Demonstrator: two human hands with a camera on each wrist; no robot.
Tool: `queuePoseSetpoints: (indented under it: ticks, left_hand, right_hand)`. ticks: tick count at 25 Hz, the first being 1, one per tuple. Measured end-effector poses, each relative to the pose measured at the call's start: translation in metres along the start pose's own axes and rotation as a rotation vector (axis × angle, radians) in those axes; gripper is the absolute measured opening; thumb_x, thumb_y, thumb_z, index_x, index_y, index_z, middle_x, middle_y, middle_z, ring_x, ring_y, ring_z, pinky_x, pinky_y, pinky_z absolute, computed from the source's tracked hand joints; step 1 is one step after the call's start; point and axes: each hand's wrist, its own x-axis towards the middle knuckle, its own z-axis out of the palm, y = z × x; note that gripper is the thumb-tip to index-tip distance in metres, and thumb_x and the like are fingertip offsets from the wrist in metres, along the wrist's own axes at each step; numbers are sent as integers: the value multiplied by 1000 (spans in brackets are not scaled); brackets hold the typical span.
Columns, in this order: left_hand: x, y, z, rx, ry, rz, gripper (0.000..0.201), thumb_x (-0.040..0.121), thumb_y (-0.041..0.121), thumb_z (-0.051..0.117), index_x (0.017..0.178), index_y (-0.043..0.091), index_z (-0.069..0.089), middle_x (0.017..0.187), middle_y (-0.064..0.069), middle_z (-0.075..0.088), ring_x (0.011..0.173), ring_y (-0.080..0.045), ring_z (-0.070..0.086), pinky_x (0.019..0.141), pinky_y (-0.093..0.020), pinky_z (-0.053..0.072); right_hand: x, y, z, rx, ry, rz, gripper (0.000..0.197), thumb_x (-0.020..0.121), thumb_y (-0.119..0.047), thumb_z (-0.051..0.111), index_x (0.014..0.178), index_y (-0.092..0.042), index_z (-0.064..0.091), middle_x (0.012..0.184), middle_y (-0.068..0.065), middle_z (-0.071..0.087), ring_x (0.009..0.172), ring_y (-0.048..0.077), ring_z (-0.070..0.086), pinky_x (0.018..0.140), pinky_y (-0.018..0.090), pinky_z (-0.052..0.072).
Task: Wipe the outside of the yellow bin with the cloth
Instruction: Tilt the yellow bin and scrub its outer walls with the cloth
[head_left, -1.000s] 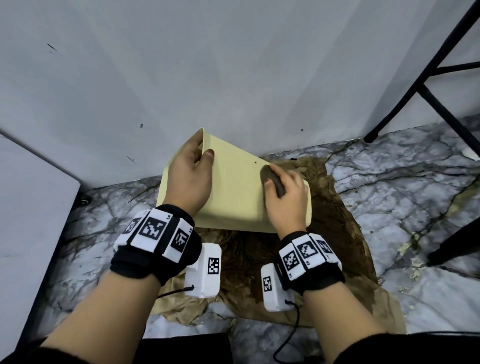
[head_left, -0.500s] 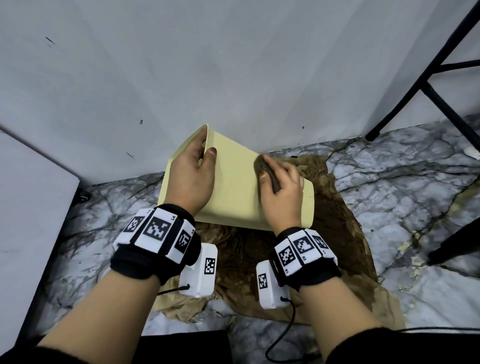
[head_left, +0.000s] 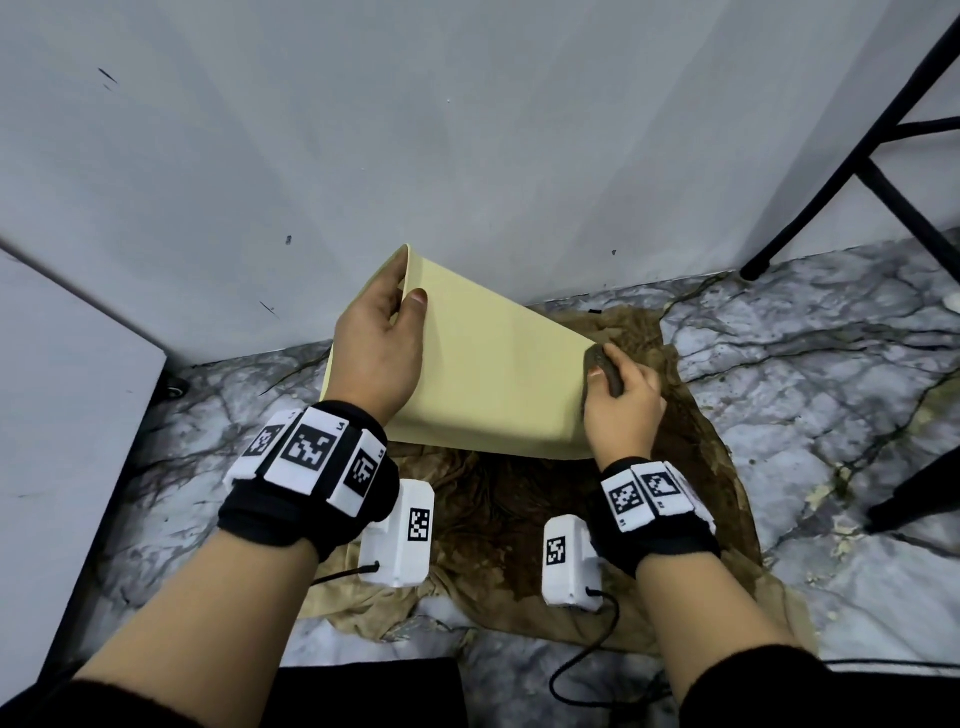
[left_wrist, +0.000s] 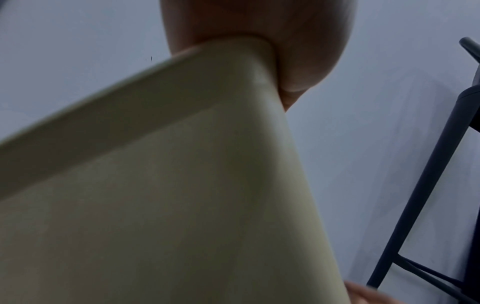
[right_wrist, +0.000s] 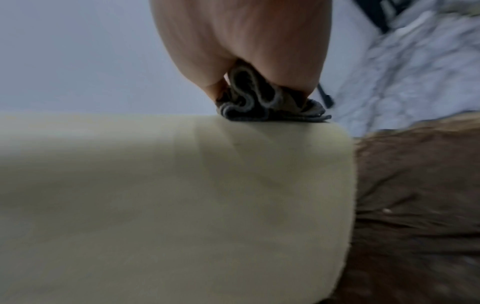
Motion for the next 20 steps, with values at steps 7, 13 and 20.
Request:
queuePoseSetpoints:
  ticks: [7,13,20]
  left_hand:
    - [-1,1,6,57,11,50,43,92,16,42,135,20,40,135,0,53,122,-9,50,107,-32,38]
    - [-3,5,8,85,-18,80,45,92,14,43,136,19,39,132,3,54,117,-5,49,101,-20,36]
    - [-4,6,7,114,-42,63,44,92,17,43,136,24,38,112,13,52,104,0,47,80,3,35]
  right_hand:
    - [-48,-78,43,55,-157,-459,35,84,-16,54,118,-23,58,119,9,54,109,27,39,88,18,23]
    - [-39,-78,35,88,-218,-461,34,87,-17,53,119,-25,58,117,6,54,110,23,40,90,15,25]
    - [-1,-32,8,34,-141,-177,33,90,-18,49,120,-27,57,126,9,47,120,27,37,104,29,27]
